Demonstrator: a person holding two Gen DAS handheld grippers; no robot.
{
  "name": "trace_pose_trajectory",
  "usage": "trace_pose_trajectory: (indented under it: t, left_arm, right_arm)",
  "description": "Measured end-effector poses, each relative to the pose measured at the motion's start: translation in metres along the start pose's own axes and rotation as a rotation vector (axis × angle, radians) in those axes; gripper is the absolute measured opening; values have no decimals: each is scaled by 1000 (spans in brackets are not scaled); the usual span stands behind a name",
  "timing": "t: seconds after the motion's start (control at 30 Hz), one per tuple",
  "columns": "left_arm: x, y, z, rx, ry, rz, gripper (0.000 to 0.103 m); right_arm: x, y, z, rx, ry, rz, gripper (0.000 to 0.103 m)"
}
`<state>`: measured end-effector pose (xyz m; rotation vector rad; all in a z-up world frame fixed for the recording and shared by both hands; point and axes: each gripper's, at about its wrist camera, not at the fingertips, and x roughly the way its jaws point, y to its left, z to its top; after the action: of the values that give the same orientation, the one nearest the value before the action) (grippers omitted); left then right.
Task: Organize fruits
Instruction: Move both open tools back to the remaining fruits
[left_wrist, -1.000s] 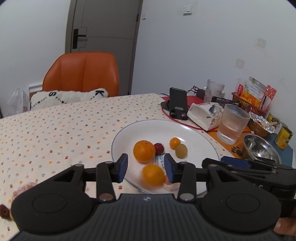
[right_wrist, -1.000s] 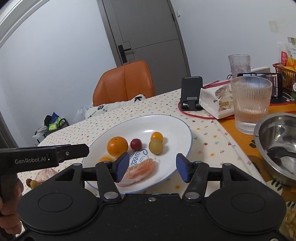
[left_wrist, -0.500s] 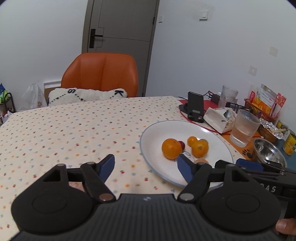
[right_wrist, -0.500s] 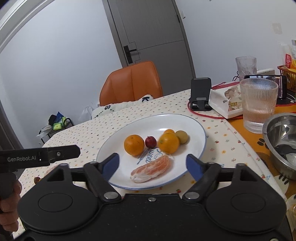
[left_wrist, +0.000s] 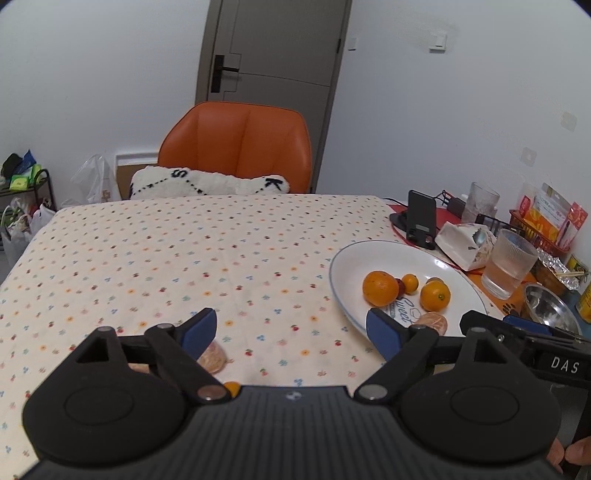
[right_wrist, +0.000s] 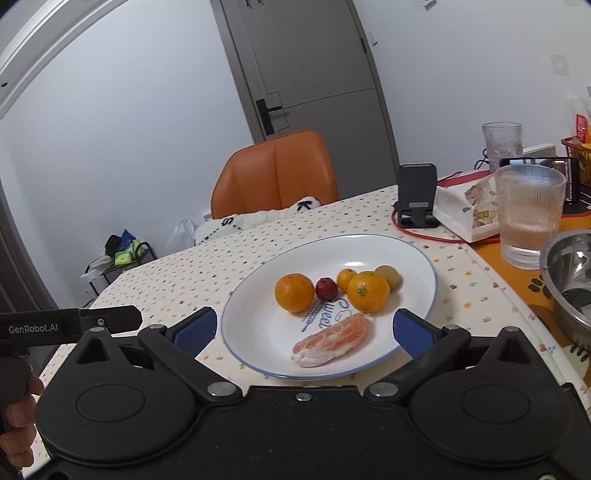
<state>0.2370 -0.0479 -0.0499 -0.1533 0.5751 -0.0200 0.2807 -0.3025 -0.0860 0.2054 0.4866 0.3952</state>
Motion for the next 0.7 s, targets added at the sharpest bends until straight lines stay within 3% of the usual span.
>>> trace_pose_trajectory:
  t: [0.7]
  left_arm:
    - [-30,62,-14,-72,-25,92,87]
  right_arm:
    - [13,44,-11,-64,85,132,103]
